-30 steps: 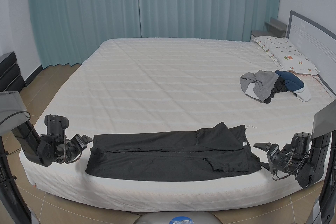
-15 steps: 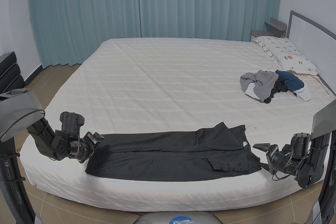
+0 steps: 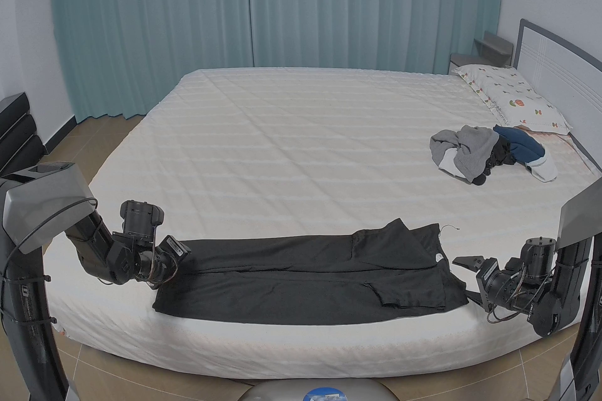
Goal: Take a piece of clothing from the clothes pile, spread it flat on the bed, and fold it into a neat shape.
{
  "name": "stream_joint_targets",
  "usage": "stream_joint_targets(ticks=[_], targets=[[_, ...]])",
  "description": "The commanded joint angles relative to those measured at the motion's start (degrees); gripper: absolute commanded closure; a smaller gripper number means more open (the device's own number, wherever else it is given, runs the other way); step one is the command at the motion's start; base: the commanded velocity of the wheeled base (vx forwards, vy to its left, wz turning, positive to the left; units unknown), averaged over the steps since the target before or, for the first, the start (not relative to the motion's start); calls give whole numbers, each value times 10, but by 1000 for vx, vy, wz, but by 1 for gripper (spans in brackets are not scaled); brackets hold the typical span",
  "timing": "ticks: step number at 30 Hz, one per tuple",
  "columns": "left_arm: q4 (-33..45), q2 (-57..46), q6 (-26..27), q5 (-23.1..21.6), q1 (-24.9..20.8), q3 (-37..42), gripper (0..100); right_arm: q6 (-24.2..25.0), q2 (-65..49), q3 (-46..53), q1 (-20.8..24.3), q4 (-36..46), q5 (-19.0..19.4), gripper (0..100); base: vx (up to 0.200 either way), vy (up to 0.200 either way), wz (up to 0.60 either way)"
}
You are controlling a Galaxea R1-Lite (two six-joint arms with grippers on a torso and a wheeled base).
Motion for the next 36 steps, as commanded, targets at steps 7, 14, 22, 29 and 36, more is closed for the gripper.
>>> stream_joint_targets(ticks=[7,14,22,29,36], targets=[[-12,2,-1,50,-1,-9,100,-3,-17,-26,58,2,-48,0,0,0,0],[-54,-15,-5,56,-1,-6,100,-3,-15,-135,112,120,-116,0,0,0,0],[-91,-15,-36,57,-1,-6,100,0,-5,-266,141,281,-142,0,0,0,0],[-93,-14,-37,57,-1,-4,100,-4,22,-312,148,311,-164,0,0,0,0],[-93,-14,-37,57,-1,-4,100,-2,44,-339,148,348,-165,0,0,0,0]])
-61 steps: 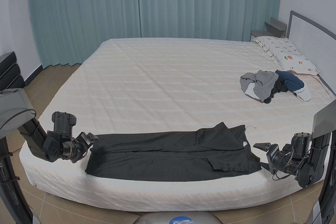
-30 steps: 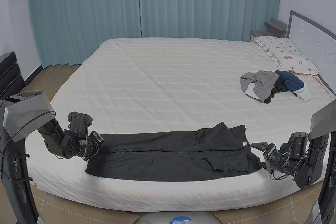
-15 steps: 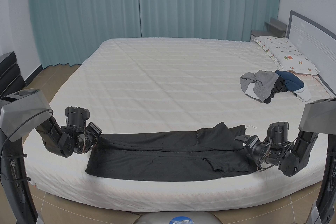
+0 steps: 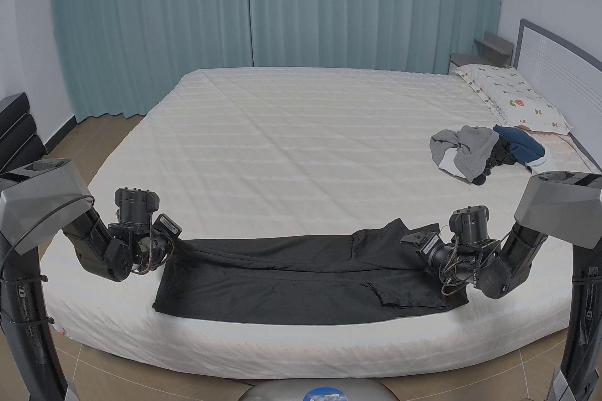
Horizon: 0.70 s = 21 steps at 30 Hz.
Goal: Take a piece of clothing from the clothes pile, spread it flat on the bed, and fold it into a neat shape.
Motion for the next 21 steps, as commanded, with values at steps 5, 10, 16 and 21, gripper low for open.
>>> stream_joint_targets(ticks=[5,10,16,21], targets=[[-1,-1,0,0,0,1,100,0,28,-17,1,2,-9,0,0,0,0],[-1,-1,0,0,0,1,100,0,31,-30,0,9,-18,0,0,0,0],[-1,-2,0,0,0,2,100,1,36,-33,1,11,-29,0,0,0,0],[-1,-2,0,0,0,3,100,0,35,-39,1,11,-49,100,0,0,0]])
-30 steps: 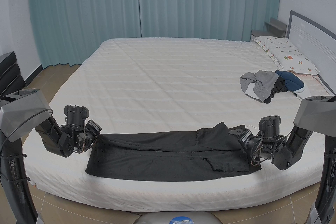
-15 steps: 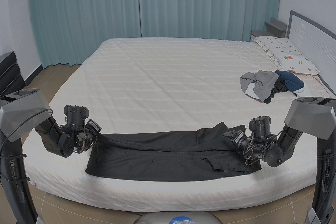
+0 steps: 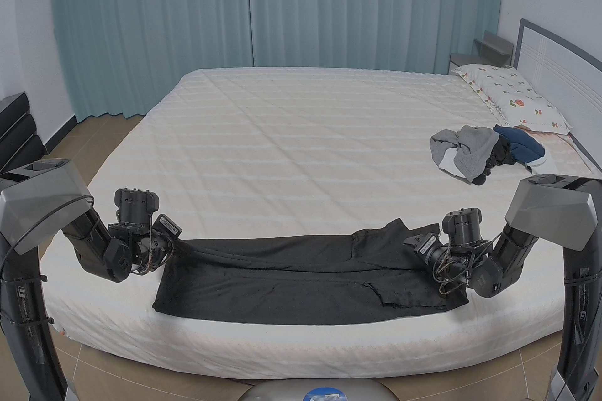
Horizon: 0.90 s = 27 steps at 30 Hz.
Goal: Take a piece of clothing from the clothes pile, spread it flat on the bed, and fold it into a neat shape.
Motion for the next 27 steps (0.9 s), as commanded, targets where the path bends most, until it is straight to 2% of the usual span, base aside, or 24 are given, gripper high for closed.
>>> stream_joint_targets(ticks=[1,17,27], targets=[[0,-1,0,0,0,2,100,0,-2,0,1,-1,-2,100,0,0,0],[0,-28,8,-2,4,-9,100,0,-43,-18,-22,37,-2,100,0,0,0],[6,-15,39,0,18,-78,100,-2,-52,-72,-37,48,-3,100,0,0,0]])
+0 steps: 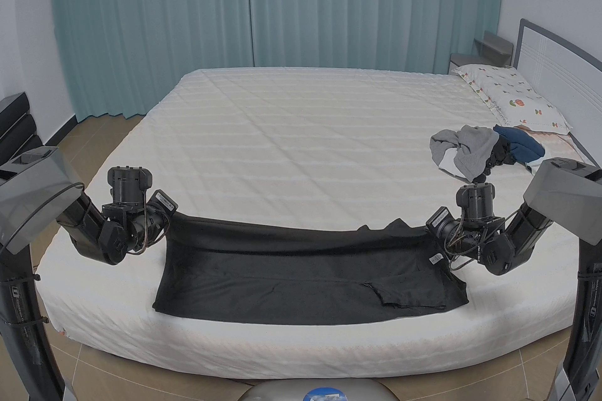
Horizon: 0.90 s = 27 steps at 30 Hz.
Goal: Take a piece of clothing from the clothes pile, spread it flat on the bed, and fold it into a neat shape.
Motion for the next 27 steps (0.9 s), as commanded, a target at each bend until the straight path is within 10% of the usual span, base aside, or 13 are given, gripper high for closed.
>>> stream_joint_targets(ticks=[1,27], targets=[[1,14,12,1,6,-44,100,-1,-6,-51,-7,19,-1,100,0,0,0],[-6,39,25,32,16,-99,100,-42,33,-186,-9,52,1,100,0,0,0]])
